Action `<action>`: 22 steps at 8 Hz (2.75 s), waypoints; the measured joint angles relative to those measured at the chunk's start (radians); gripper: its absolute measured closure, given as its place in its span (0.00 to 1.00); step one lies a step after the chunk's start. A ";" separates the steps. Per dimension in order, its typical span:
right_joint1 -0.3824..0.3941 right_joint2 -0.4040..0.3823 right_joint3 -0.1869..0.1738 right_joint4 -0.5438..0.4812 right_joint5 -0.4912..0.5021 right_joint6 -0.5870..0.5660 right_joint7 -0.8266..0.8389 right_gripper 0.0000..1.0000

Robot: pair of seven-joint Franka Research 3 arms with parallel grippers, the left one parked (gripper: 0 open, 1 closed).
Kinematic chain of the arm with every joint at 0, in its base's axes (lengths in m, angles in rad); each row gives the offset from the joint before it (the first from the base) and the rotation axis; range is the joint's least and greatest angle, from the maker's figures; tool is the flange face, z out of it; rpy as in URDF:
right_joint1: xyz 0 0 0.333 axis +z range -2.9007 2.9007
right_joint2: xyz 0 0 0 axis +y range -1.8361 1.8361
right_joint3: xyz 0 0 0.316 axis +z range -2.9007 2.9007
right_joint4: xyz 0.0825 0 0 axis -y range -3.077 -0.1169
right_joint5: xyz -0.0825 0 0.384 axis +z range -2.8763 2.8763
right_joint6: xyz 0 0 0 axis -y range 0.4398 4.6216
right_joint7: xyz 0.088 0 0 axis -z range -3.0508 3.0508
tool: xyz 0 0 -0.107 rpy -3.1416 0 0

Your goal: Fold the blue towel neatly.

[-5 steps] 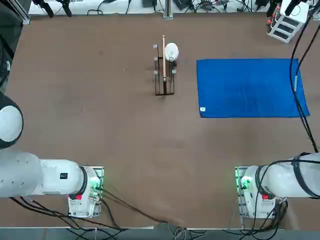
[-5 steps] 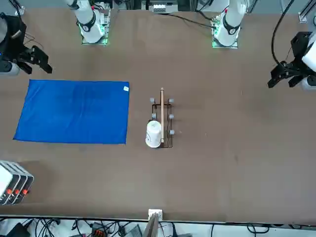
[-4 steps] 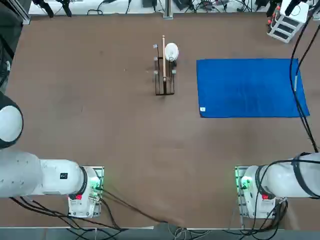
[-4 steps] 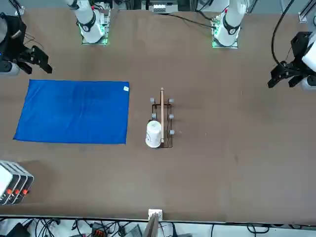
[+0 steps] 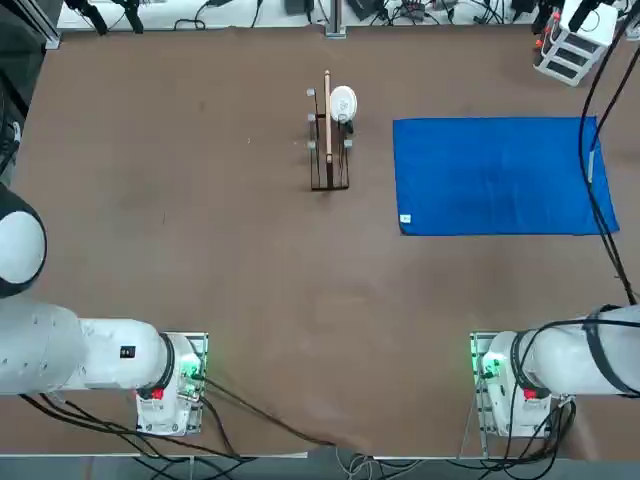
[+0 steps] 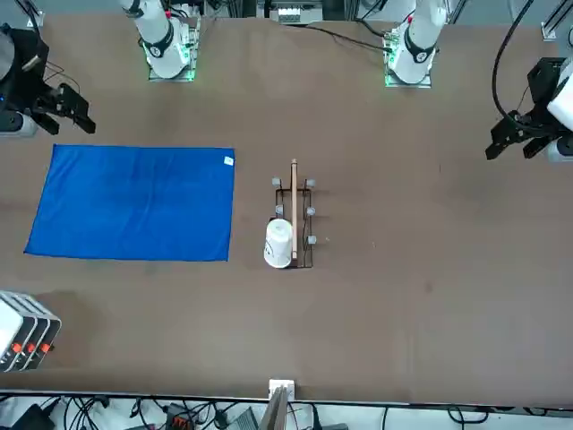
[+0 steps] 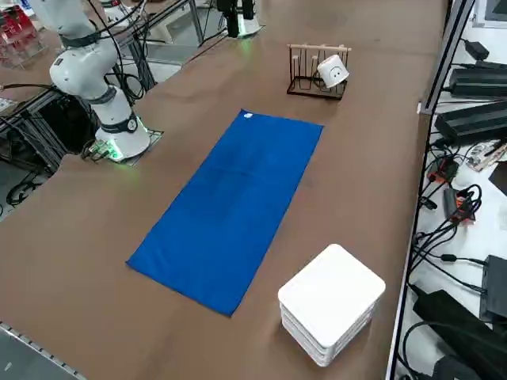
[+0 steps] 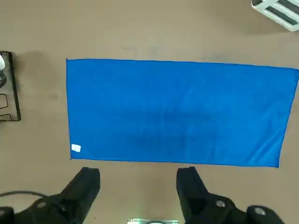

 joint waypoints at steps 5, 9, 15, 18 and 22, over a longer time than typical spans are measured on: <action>0.058 0.003 0.015 -0.029 0.005 -0.011 0.000 0.00; -0.183 0.017 -0.023 -0.184 -0.003 0.126 -0.006 0.01; -0.634 0.176 -0.030 -0.410 -0.003 0.502 -0.029 0.04; -0.771 0.218 -0.029 -0.538 -0.003 0.686 -0.071 0.10; -0.881 0.320 -0.028 -0.600 -0.003 0.844 -0.187 0.11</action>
